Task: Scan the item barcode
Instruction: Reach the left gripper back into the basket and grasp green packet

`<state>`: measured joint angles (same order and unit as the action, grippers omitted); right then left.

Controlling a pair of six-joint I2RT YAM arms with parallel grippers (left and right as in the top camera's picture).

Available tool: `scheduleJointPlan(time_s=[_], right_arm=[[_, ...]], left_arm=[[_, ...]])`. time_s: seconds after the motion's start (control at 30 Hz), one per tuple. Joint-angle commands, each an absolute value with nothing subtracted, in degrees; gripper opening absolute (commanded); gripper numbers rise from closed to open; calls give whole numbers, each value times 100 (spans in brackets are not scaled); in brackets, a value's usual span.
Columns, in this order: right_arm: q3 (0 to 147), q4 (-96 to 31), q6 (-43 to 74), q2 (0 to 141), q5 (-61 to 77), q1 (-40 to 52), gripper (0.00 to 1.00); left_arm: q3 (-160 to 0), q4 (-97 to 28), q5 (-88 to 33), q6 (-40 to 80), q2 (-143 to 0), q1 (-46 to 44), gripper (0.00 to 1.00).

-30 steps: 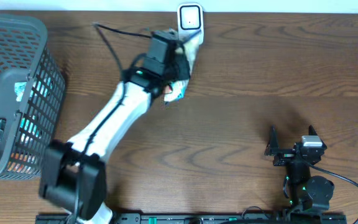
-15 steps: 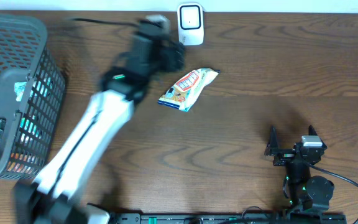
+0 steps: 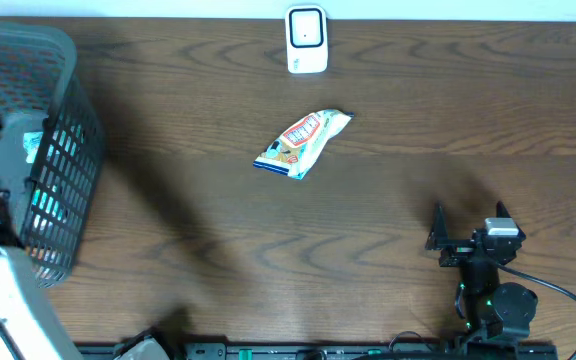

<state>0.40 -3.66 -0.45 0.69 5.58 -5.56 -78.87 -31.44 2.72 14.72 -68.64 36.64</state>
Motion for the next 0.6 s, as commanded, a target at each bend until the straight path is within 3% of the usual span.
scheduleJointPlan(time_s=[0.0, 0.17, 0.57], right_arm=[[32, -392, 19, 38, 552, -602, 99], [32, -392, 19, 38, 552, -602, 99], [32, -392, 19, 38, 552, -602, 99]], left_arm=[[-7913, -3387, -814, 1369, -7516, 4587, 81], [-7913, -3433, -1813, 1037, -8429, 4980, 81], [-7909, -4241, -1791, 333, -10180, 4888, 81]])
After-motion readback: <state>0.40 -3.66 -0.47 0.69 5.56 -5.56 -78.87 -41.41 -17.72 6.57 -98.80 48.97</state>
